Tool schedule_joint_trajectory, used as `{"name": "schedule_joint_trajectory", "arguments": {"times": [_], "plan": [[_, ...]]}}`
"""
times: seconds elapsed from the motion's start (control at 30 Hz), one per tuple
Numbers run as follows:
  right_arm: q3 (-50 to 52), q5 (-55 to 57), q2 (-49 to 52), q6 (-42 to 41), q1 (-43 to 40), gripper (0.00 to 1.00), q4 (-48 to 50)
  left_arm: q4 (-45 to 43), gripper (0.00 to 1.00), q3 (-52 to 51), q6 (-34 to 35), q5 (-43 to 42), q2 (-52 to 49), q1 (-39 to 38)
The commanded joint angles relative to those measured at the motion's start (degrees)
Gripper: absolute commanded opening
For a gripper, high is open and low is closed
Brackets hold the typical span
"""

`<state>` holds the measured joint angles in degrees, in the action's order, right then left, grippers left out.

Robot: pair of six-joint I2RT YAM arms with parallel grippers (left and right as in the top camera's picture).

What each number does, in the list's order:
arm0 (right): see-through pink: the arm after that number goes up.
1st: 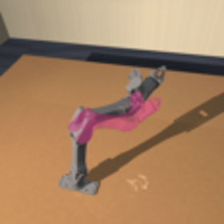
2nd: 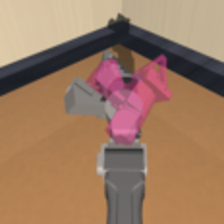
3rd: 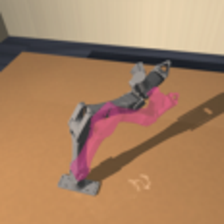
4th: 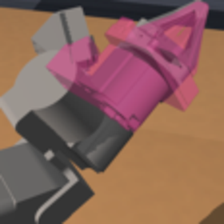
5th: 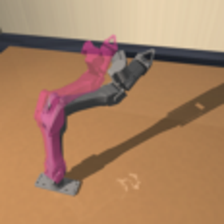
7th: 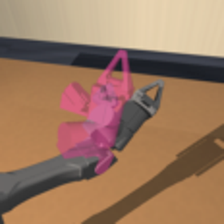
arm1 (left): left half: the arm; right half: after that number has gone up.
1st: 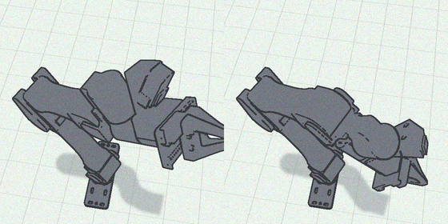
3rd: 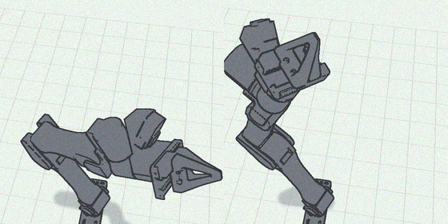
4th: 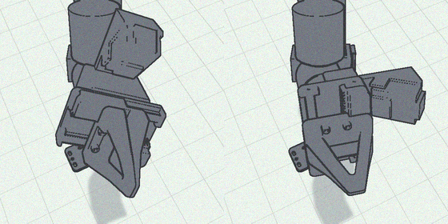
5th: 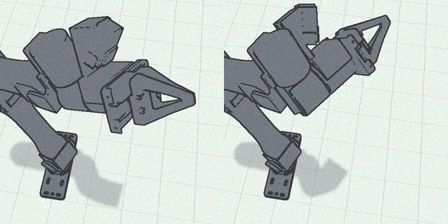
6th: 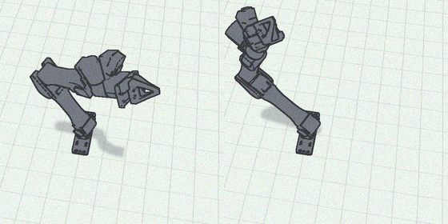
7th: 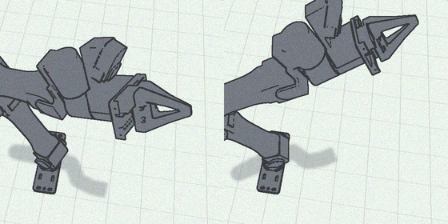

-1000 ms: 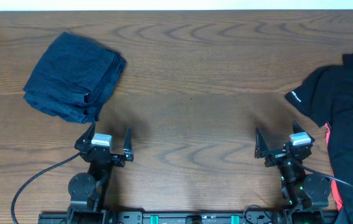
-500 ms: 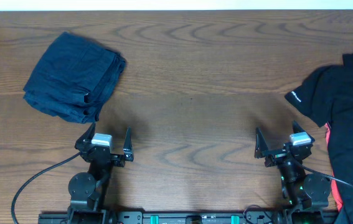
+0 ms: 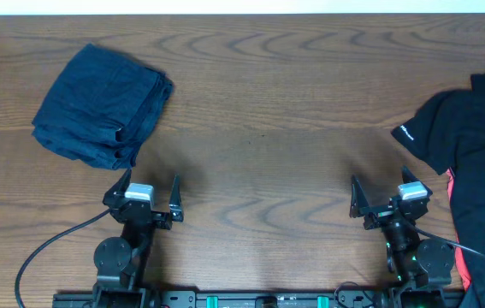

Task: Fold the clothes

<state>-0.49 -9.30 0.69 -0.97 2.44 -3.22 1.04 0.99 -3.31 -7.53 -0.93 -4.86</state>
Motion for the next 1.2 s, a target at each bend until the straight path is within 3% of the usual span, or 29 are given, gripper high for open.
{"name": "schedule_joint_trajectory", "arguments": {"times": [0.0, 0.13, 0.27, 0.4, 0.57, 0.8, 0.93, 1.03, 1.17], "plan": [[0.17, -1.29, -0.31, 0.61, -0.55, 0.99, -0.07, 2.1, 0.98, -0.76, 9.44, -1.2, -0.17, 0.28], [0.17, -3.39, -0.31, -2.38, -0.55, 0.99, 0.04, 1.7, 0.98, -0.72, 16.7, -7.85, -0.48, 0.28], [0.17, -6.05, -0.31, -17.84, -0.55, 0.99, 2.08, 1.73, 0.98, -0.63, 17.0, -11.56, -1.88, 0.28], [0.11, -19.12, -0.31, -26.88, -0.55, 0.99, 11.08, 2.62, 0.98, 1.75, 16.98, -13.73, -5.16, 0.28], [-4.11, -21.03, 0.87, -28.96, -0.55, 0.99, 11.21, 9.18, 0.98, 11.54, 16.68, -16.28, -14.1, 0.31], [-18.82, -19.76, 13.42, -19.78, -0.55, 0.99, -3.76, 27.17, 0.98, 37.64, 12.61, -16.31, -37.38, 0.31], [-29.86, -12.66, 27.61, -17.81, -0.57, 0.99, -16.26, 39.63, 0.98, 54.31, 12.61, -17.16, -51.19, 0.28], [-39.98, -1.29, 40.35, -17.07, -0.59, 0.99, -29.77, 48.0, 0.98, 65.55, 12.61, -17.16, -60.04, 0.28], [-53.0, 3.65, 57.96, -8.68, -1.53, 0.99, -40.74, 54.71, 0.98, 74.51, 12.59, -17.16, -67.25, 0.28]]}}
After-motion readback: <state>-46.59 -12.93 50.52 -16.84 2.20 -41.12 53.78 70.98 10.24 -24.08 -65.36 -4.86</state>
